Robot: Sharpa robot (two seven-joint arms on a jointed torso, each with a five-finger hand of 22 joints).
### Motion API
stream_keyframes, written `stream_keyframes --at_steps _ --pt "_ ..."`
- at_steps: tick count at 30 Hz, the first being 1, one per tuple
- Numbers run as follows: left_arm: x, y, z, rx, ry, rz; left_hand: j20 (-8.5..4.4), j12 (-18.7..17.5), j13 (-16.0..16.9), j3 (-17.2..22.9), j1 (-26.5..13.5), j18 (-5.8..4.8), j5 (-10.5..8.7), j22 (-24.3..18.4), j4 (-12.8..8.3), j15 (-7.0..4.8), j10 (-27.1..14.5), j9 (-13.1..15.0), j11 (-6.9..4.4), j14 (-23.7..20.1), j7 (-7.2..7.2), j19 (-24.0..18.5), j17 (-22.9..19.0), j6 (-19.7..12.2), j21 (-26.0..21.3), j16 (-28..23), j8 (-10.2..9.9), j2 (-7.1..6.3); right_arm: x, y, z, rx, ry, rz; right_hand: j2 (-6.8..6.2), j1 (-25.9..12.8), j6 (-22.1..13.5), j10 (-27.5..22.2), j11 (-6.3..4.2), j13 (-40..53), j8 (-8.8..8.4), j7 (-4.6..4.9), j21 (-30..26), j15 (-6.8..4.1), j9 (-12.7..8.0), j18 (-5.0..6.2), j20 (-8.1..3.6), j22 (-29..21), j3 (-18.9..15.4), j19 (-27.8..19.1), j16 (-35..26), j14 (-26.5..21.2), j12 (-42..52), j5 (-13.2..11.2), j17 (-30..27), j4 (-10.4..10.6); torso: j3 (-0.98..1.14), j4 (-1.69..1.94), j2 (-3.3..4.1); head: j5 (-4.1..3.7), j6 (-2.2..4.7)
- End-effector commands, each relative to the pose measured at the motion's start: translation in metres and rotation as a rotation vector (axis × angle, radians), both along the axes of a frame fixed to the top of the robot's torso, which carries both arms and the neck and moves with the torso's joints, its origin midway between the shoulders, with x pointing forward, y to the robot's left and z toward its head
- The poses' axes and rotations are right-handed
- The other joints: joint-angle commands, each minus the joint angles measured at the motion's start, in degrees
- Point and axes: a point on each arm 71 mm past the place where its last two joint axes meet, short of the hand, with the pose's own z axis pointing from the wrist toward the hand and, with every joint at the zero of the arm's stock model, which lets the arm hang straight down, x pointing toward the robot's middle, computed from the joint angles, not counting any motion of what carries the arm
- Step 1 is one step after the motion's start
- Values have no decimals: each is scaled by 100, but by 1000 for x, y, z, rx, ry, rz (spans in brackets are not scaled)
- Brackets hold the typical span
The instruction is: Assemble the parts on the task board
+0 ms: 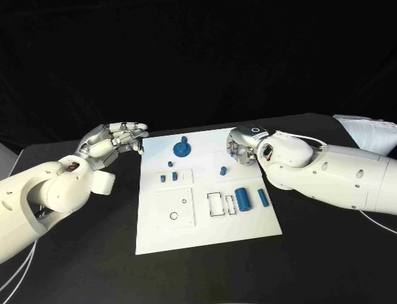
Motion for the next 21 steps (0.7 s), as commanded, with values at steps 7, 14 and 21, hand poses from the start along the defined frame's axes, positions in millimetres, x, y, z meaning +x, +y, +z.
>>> stream_keyframes --at_steps 7,14,21 --pt "0 -1 0 -2 -5 -9 -9 10 -10 -31 79 35 -13 -13 -18 2 -24 -11 18 -28 37 16 -15 -26 -38 -39 -23 -4 -6 -1 -6 13 -21 3 91 6 40 86 -18 15 45 -10 45 -46 23 -87 -50 131 18 59 19 297 26 -44 2 -56 5 2 -3 -3 -6" --pt "1 1 -1 2 -5 -1 -8 8 -12 -33 87 35 -13 -17 -22 3 -29 -13 21 -29 40 19 -20 -29 -43 -44 -25 -5 -13 -5 3 104 -97 26 85 -1 54 111 -22 15 57 -11 125 -53 33 -102 -54 180 31 80 22 298 26 -53 2 -74 9 -2 -3 11 4" --pt "2 4 -2 7 -4 7 -8 8 -12 -33 87 35 -13 -17 -22 3 -29 -13 21 -29 40 19 -20 -29 -43 -44 -25 -5 -22 -10 14 176 -142 43 77 -14 68 136 -27 16 68 -13 186 -60 43 -113 -60 219 40 97 30 301 25 -62 9 -86 8 -10 -10 17 9"
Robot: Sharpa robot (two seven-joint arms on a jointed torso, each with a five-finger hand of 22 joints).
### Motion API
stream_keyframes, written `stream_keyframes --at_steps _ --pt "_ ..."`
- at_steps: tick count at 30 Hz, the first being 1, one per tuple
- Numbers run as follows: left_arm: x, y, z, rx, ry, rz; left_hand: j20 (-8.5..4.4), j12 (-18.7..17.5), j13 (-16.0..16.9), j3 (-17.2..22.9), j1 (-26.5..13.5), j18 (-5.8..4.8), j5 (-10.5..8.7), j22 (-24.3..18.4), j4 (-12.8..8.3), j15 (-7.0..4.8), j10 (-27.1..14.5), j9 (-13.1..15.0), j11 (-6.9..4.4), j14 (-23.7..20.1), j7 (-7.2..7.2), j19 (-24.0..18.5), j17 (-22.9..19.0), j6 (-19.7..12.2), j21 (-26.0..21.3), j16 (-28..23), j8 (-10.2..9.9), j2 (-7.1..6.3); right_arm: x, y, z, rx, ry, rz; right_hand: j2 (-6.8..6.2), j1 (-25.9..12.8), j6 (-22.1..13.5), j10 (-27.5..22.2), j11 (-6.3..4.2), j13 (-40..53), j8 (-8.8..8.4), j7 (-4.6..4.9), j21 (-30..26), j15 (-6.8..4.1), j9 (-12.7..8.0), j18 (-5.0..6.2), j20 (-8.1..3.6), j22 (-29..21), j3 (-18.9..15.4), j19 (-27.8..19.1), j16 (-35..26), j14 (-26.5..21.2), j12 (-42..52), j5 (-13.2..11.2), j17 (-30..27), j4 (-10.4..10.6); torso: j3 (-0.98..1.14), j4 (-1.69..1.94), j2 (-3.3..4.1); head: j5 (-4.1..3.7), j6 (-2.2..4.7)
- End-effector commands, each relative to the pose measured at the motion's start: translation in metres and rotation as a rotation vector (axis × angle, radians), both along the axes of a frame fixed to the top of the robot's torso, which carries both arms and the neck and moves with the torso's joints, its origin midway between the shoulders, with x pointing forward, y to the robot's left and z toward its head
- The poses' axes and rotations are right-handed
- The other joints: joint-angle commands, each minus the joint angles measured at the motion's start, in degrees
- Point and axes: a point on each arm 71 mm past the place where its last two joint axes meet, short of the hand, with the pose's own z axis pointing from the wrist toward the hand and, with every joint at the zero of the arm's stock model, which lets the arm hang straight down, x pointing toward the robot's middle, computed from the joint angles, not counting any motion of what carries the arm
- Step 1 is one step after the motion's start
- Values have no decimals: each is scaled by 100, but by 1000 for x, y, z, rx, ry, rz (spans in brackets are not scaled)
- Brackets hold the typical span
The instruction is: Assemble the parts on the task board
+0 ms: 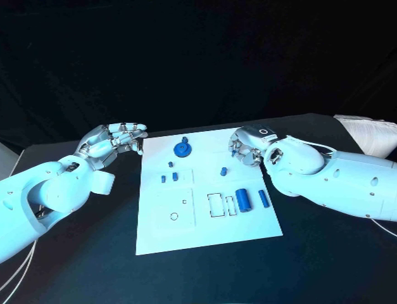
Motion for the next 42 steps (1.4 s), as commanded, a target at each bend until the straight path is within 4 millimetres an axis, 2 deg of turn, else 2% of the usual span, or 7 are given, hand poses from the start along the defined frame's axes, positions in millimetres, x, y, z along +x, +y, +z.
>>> stream_keyframes --at_steps 1,15,20,26,30,38,42 --pt "0 0 0 0 -7 -5 -8 4 -9 -26 58 34 -13 -9 -15 5 -37 -12 24 -30 22 22 -10 -10 -26 -26 -27 1 -5 1 10 75 -61 30 20 -16 47 79 -41 11 23 15 31 -40 15 -112 -40 221 11 77 30 281 -14 -17 10 -40 0 -9 -7 2 5" --pt "4 0 -4 3 -2 5 -7 0 -11 -30 62 34 -13 -13 -16 7 -44 -14 27 -31 24 25 -15 -12 -30 -30 -29 -1 -32 7 26 154 -73 98 15 -23 53 90 -43 10 28 14 77 -44 20 -121 -43 249 15 89 43 284 -16 -23 25 -46 -9 -2 -18 53 36" --pt "5 -1 -5 3 0 11 -7 0 -11 -30 62 34 -13 -13 -16 7 -44 -14 27 -31 24 25 -15 -12 -30 -30 -29 -1 -46 26 24 172 -52 158 14 -24 54 93 -44 10 29 14 80 -46 22 -122 -44 251 18 90 47 286 -18 -23 29 -49 -9 -16 -25 167 13" --pt "6 -5 -6 3 6 23 -6 0 -13 -32 66 33 -12 -17 -16 9 -47 -16 29 -30 27 28 -20 -12 -35 -35 -29 3 -64 55 15 173 -19 241 14 -24 54 94 -45 9 30 13 80 -48 23 -122 -44 252 21 90 45 285 -19 -22 25 -51 -24 -25 -70 462 -107" --pt "7 -7 -7 2 8 26 -6 0 -13 -35 64 32 -13 -18 -14 10 -47 -17 31 -30 28 29 -22 -12 -38 -36 -29 3 -73 73 5 167 8 284 15 -23 50 93 -44 6 28 14 51 -50 24 -116 -46 236 31 83 35 282 -26 -19 10 -57 -37 -24 -93 587 -181" --pt "9 -15 -9 -6 13 18 -5 0 -13 -38 62 32 -13 -20 -11 12 -47 -17 32 -31 28 30 -24 -10 -40 -38 -29 3 -80 97 -24 130 74 328 16 -24 44 89 -43 4 26 17 39 -50 24 -114 -47 229 38 81 31 281 -33 -16 4 -61 -71 -13 -120 776 -319" --pt "9 -17 -9 -7 17 14 -4 0 -14 -41 61 32 -13 -22 -9 13 -47 -17 32 -31 28 30 -26 -8 -43 -40 -28 3 -82 104 -33 117 99 340 17 -24 42 88 -42 3 25 18 29 -50 25 -112 -48 224 41 79 26 279 -35 -15 -3 -63 -67 -12 -117 822 -370"
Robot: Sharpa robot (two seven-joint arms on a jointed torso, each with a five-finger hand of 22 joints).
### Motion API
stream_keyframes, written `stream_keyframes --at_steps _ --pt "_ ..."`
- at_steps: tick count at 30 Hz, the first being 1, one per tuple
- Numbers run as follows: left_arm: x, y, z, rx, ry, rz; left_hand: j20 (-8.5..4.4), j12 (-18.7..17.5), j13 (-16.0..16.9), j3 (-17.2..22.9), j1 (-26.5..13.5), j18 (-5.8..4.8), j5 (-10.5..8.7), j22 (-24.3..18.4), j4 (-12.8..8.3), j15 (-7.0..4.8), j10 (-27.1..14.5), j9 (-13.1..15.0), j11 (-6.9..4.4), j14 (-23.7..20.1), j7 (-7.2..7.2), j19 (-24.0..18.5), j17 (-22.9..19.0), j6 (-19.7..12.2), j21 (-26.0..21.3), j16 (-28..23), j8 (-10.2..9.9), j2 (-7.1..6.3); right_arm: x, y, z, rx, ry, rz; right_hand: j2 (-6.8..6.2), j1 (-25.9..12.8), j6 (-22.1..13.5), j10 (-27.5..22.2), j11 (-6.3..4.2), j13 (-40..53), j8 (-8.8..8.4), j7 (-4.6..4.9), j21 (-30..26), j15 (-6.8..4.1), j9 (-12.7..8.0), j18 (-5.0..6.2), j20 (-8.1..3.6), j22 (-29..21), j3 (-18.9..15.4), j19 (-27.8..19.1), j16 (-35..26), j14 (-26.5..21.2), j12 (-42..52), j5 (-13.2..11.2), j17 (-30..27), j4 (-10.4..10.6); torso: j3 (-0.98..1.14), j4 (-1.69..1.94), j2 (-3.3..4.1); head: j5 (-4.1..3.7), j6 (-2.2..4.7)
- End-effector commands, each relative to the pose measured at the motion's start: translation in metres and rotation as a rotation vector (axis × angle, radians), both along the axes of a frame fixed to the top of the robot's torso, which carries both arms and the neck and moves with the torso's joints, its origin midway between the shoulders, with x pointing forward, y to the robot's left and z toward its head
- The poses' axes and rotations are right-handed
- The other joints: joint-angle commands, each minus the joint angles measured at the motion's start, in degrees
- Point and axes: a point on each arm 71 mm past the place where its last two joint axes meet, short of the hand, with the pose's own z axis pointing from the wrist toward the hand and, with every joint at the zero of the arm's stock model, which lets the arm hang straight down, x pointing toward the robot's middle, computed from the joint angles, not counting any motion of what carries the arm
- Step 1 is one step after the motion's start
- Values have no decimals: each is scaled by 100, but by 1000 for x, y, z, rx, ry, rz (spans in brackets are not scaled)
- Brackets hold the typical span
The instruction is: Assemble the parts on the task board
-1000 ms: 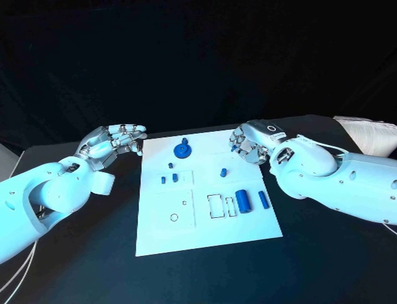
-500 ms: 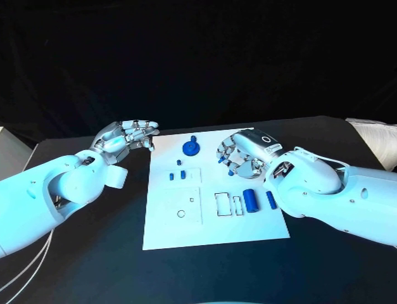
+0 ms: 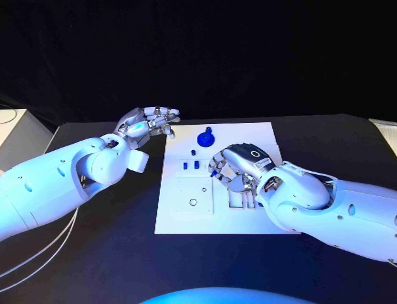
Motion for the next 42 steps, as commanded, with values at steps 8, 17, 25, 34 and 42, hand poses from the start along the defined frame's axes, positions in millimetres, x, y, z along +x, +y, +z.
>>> stream_keyframes --at_steps 8,17,25,34,42 --pt "0 -2 0 4 4 -3 -3 1 -8 -27 60 32 -12 -11 10 14 -27 -6 12 -32 28 31 -12 -6 -25 -21 -26 7 -4 17 -15 -59 35 53 23 -28 27 63 -19 4 9 11 -63 -30 9 -18 -49 207 24 72 -7 296 -26 36 -25 -26 8 -4 1 86 -100" --pt "0 -3 0 6 5 -7 -1 -1 -10 -35 54 31 -12 -17 18 17 -32 -7 14 -33 28 32 -17 -1 -34 -26 -24 8 -3 23 -21 -81 56 56 25 -31 22 61 -17 2 7 13 -71 -29 10 -17 -49 203 29 70 -12 294 -31 40 -32 -29 8 -3 0 119 -159" --pt "0 -3 0 7 5 -8 -1 -1 -10 -35 54 31 -12 -17 18 17 -32 -7 14 -33 28 32 -17 -1 -34 -26 -24 8 -3 25 -25 -103 66 56 26 -35 18 60 -15 0 6 15 -74 -28 11 -16 -50 202 34 69 -14 293 -37 47 -36 -33 6 -2 -3 121 -177" --pt "0 -2 0 8 6 -9 1 -1 -11 -40 54 31 -11 -23 22 17 -35 -8 14 -33 28 33 -22 1 -41 -30 -23 10 -3 25 -26 -114 72 56 26 -37 17 60 -14 -1 6 17 -76 -27 12 -16 -50 201 36 69 -15 292 -39 49 -38 -35 6 -6 -1 134 -191" --pt "-1 -2 0 9 7 -11 2 -2 -12 -47 50 31 -10 -28 28 19 -38 -10 16 -34 29 34 -27 0 -49 -34 -24 9 -2 24 -28 -128 74 47 26 -37 17 60 -14 -1 6 17 -76 -27 12 -16 -50 201 36 69 -15 292 -39 49 -38 -35 6 -7 -3 139 -200"
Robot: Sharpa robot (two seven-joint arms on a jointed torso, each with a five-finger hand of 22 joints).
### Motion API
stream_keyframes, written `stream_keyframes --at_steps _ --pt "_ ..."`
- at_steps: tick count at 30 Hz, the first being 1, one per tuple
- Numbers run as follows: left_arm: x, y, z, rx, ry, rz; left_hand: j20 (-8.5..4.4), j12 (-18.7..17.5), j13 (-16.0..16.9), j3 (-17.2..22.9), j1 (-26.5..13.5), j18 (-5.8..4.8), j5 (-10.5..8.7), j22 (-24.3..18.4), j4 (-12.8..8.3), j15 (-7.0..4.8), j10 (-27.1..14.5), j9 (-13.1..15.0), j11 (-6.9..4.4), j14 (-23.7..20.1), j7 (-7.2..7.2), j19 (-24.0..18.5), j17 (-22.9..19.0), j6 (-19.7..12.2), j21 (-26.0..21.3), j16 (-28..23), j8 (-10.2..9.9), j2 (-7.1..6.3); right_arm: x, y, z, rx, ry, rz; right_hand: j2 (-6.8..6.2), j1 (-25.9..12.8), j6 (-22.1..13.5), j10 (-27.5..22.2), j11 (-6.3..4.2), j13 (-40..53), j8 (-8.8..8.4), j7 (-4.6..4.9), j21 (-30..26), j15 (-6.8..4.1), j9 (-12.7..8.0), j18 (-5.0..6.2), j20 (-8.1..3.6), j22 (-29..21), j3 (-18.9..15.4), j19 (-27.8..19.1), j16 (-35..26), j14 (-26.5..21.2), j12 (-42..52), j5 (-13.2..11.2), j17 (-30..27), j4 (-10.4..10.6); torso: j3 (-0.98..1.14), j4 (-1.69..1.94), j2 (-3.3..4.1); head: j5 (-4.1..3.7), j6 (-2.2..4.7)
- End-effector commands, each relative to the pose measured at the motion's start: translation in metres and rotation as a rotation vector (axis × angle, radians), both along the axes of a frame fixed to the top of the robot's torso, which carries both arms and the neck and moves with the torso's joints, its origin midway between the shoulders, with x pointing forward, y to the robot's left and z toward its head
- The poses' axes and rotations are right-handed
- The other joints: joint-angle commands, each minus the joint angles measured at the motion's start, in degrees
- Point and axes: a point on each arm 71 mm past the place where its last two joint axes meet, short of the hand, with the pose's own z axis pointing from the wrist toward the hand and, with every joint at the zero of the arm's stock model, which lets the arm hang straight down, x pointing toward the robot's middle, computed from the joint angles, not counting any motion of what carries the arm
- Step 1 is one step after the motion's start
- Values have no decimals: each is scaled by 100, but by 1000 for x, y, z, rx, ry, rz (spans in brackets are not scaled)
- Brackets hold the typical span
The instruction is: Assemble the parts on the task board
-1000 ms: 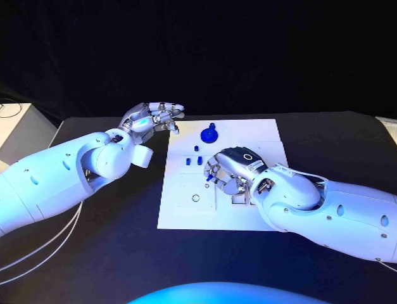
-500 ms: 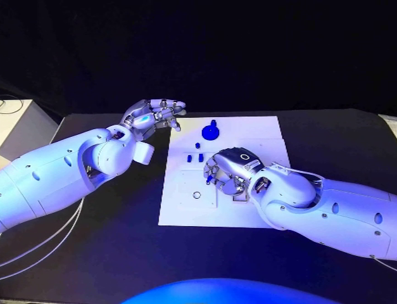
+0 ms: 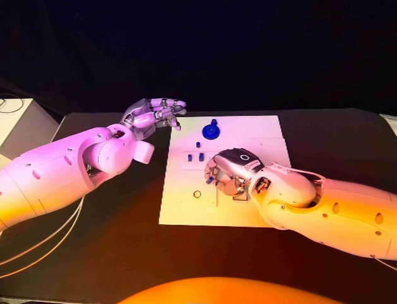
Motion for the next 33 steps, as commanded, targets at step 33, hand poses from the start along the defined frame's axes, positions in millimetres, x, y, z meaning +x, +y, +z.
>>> stream_keyframes --at_steps 33 --pt "-1 -1 1 3 -3 -22 8 -10 -15 -53 43 31 -9 -23 26 25 -59 -16 24 -40 40 35 -24 -23 -53 -47 -38 -4 -2 7 -11 -89 35 31 1 -145 -42 -53 49 -29 -4 49 -84 16 29 -10 -34 182 -26 47 -24 287 -92 34 -31 -35 3 0 1 14 -40"
